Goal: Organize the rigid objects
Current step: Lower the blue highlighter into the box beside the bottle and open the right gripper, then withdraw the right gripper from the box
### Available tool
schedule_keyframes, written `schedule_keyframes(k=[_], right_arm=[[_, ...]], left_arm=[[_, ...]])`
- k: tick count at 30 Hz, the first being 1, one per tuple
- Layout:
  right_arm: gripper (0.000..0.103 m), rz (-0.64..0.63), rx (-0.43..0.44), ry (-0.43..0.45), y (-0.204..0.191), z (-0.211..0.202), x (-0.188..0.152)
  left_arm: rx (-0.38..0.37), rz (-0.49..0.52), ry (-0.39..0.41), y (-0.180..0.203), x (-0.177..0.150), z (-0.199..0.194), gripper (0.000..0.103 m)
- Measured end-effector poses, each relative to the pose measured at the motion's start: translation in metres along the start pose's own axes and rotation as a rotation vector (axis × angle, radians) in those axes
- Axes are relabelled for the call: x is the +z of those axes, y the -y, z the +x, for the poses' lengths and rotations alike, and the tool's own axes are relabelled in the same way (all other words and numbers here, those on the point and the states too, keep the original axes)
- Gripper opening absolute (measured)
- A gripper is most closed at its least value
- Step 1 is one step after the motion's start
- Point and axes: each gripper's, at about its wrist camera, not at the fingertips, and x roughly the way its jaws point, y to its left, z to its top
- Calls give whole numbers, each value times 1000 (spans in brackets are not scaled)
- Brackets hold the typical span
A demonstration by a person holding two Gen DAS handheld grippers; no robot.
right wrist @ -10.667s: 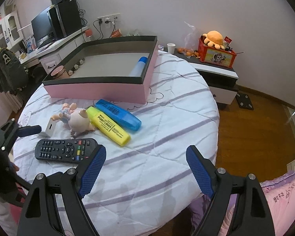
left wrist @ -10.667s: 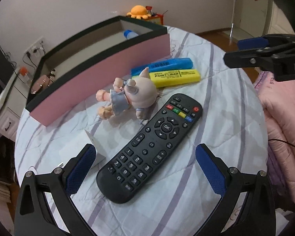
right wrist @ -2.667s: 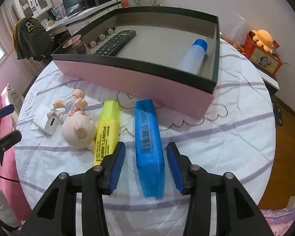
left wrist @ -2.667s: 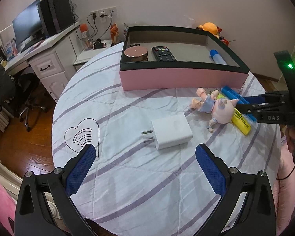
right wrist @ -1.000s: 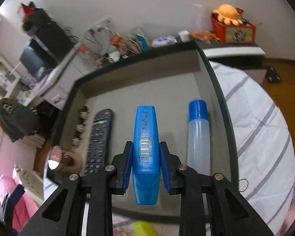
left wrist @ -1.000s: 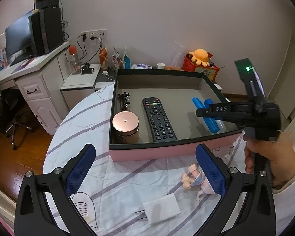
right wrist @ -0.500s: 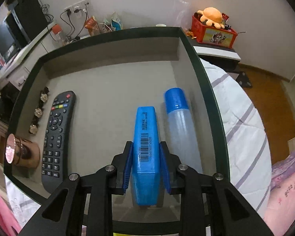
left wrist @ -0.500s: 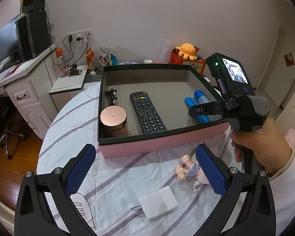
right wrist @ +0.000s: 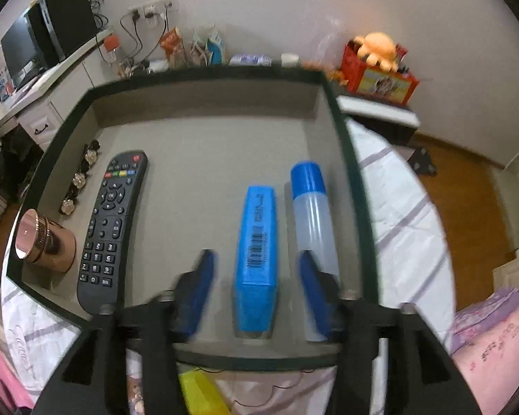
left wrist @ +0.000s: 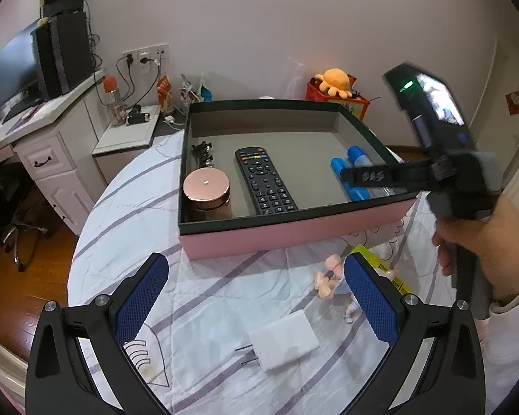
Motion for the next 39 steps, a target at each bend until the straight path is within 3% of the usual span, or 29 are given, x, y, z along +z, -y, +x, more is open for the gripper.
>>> schedule_keyframes(k=[4,10,13,15,22,39], right_arm=[[63,0,99,53,-1,-18,2],[64,-24,120,90,0,-40,-7],[70,-32,130,123,4,-59,-19],[80,-42,131,158,8,-74,-24],[80,-76,196,205,26,-110,-57],[80,-87,262,237,50,-131,-123]], left_arm=[[16,-31,-5,-5,-2,-1,103],[38,-83,9,-16,-6,-12,103],[72,-130,12,-29,-11,-20,103],[92,-157,18,-35,-13,-24,103],[155,-244,67,-45,-25,-52,103],[168,-93,60,19,-40,-72,103]])
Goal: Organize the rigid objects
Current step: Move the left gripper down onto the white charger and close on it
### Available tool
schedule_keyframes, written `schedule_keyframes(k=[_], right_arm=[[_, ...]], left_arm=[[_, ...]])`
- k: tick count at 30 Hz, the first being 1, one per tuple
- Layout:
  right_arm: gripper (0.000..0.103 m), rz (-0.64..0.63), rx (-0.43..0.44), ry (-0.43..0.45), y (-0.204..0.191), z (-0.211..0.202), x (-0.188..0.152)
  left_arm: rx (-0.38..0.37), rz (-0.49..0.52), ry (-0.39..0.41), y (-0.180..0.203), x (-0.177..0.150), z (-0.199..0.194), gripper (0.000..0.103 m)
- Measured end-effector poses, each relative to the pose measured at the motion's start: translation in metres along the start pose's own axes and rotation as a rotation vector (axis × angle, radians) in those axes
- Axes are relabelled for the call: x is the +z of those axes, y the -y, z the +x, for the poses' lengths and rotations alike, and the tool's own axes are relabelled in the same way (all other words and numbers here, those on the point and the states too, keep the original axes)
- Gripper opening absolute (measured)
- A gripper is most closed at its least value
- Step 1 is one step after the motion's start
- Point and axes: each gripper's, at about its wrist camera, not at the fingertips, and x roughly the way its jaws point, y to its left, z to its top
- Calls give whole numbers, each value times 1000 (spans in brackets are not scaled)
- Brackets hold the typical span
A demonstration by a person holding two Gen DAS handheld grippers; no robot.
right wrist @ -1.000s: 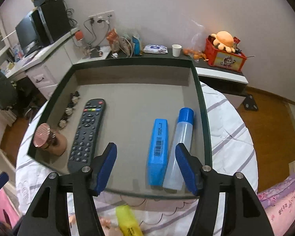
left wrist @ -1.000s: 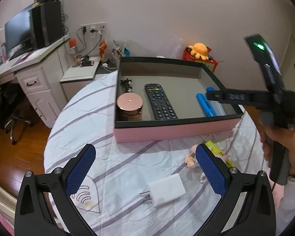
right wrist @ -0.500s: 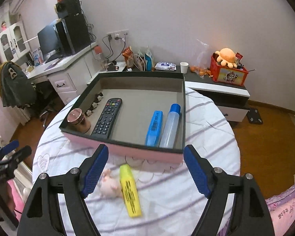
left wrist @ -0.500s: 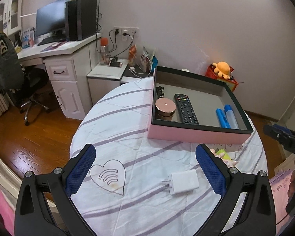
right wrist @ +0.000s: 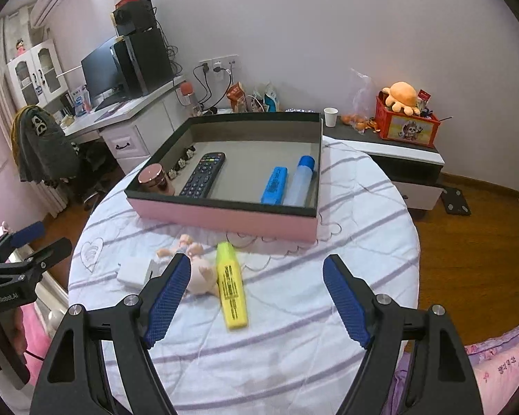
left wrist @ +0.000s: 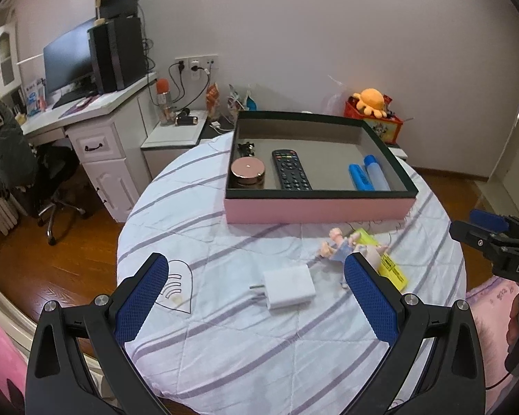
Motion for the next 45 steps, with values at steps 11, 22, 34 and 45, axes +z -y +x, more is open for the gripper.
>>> schedule_keyframes(k=[11,22,34,45], right_arm=[[80,-18,16,-41,-6,6,-20],[80,-27,30,-109,-10,31,-25],[80,22,18,-159,-3,59,-15],[80,27,19,-176,4,68,-10]], left_arm=[[-23,231,-46,21,-15,20,103],[-69,481,-109,25,-32,70,103],[-160,491,-157,20,-22,120,72],[-130,150,-219,0,-14,130,41]])
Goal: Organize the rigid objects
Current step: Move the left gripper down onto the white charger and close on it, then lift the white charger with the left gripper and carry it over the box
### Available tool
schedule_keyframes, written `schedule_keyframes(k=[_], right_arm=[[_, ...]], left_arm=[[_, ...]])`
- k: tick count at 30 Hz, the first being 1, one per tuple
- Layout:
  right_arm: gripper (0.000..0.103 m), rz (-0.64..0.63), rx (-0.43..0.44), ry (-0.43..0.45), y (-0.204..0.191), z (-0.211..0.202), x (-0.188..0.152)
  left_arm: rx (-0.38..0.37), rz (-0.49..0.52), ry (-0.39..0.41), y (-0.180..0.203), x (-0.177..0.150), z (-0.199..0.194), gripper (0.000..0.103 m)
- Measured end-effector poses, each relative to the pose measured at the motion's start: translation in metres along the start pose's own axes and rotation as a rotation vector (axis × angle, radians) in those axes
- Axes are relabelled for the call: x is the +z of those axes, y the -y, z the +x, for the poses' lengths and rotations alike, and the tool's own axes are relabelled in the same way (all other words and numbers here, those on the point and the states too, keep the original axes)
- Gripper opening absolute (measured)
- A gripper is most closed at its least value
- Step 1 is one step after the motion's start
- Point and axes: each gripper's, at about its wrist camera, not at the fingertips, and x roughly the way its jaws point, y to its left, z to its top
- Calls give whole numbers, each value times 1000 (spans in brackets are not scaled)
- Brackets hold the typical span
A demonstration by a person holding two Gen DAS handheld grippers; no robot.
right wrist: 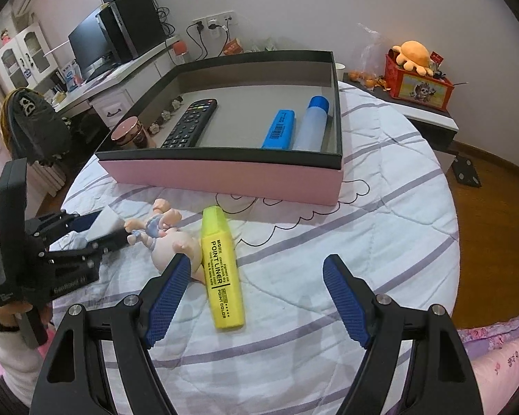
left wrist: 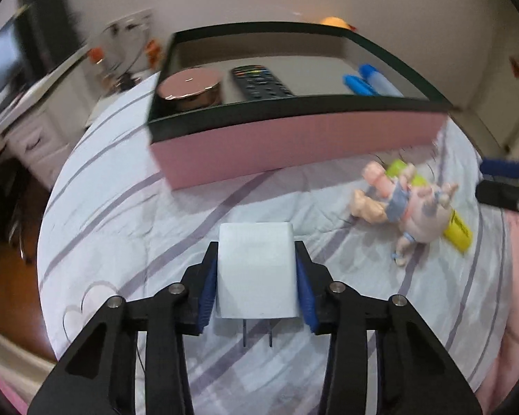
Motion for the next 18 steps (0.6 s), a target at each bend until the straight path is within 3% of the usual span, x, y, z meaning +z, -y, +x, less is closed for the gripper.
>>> schedule_keyframes(k=[8,18], right_arm=[[80,-5,32,4,1,-1,-5],[80,-27,62,23,1,-10,-8]], left_arm=[[88,-82,-1,12,-8,-1,41],[68,-100,25,20,-4,-22,41]])
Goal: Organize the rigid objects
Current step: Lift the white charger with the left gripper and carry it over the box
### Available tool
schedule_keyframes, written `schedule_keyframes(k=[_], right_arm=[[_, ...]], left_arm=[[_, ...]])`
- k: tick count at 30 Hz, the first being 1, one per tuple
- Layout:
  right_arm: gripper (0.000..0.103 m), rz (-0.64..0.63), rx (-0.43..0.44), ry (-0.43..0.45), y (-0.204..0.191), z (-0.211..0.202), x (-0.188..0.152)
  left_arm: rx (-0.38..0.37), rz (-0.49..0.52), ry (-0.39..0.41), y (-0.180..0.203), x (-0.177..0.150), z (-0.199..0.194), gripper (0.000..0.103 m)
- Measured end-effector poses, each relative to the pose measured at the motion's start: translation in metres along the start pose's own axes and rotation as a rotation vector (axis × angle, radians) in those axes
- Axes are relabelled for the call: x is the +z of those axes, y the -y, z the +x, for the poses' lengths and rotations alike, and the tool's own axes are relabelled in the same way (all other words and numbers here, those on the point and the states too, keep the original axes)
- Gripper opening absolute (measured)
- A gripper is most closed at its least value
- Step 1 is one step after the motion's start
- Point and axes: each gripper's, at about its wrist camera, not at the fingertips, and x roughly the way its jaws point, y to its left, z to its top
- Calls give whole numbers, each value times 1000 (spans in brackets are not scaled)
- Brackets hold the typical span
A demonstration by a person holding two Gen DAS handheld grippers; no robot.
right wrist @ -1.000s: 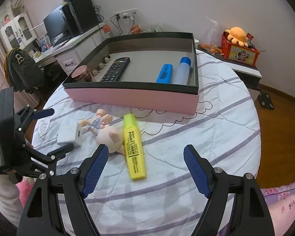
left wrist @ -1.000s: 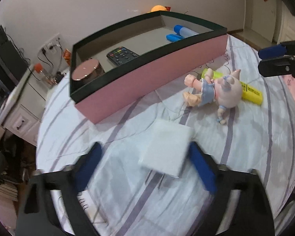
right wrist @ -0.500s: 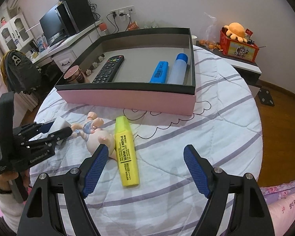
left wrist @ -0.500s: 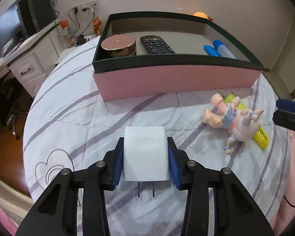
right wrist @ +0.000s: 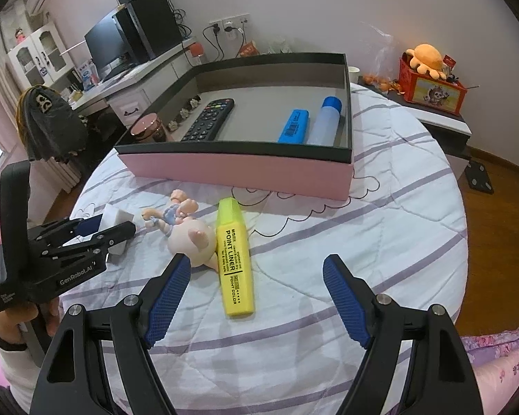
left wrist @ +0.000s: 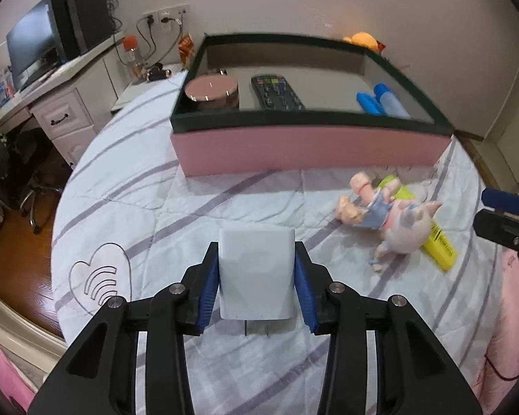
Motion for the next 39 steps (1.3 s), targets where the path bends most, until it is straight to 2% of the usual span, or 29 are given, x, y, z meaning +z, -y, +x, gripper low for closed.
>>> schedule_keyframes(k=[5,13,24,29,39], right_arm=[[80,0,3,30,6,-12,4],[80,-1,17,68,12,-25,10],[80,30,17,150,32,-43,27],[80,43,14,172,42,-42,39],[80,49,24,182,60,-27,60]], left_arm=[[3,12,28,5,7,-14,41],[-35,23,73,12,17,-37,41],[-43,58,174,35,70,-65,41],[-87,51,177,49,98,-56,41],[-141,21,76,73,141,11,41]])
